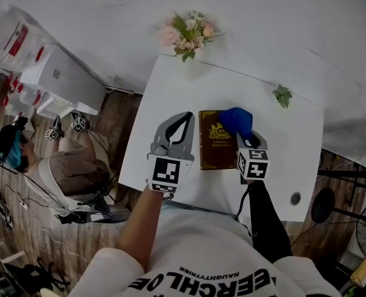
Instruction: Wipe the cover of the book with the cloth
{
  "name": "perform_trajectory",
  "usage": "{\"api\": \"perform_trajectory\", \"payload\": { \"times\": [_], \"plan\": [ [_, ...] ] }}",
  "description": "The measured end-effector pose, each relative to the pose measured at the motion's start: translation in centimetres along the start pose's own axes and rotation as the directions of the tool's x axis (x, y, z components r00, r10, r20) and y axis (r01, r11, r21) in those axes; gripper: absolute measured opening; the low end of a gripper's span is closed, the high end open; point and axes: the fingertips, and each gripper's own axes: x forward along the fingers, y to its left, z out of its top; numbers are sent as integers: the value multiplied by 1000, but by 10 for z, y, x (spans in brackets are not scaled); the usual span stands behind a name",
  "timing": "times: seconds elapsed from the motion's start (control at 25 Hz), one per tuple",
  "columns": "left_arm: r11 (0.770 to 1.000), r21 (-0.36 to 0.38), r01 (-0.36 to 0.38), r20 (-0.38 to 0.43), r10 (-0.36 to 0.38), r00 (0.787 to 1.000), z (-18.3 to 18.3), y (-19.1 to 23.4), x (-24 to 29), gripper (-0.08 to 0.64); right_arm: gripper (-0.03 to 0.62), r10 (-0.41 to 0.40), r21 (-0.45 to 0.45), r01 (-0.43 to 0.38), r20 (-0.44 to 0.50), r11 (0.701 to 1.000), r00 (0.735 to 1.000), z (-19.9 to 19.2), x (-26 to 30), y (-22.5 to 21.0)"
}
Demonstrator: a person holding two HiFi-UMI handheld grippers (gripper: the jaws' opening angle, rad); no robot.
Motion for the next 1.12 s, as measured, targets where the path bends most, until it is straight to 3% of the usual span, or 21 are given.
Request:
{"api": "perform_trajectory", "payload": {
  "times": [0.28,0.44,0.52,0.76,1.12],
  "plan": [
    [999,-19,31,3,-31,1000,-4,6,-11,57,132,159,-68,-156,51,985,986,21,-9,81],
    [997,-35,63,3,-63,998,-5,10,-19,57,132,220,-126,-224,-45,966,974,0,1,130],
    [996,-36,84,-1,-84,996,-6,10,-23,57,133,201,-132,-215,-108,968,974,-16,9,140],
    [993,-34,115,-9,-116,993,-10,7,-30,57,132,157,-110,-169,-106,979,982,-19,10,133],
    [996,-44,82,23,-81,996,6,-9,-38,57,132,35,-62,-40,-90,997,995,-38,-11,64]
  ]
}}
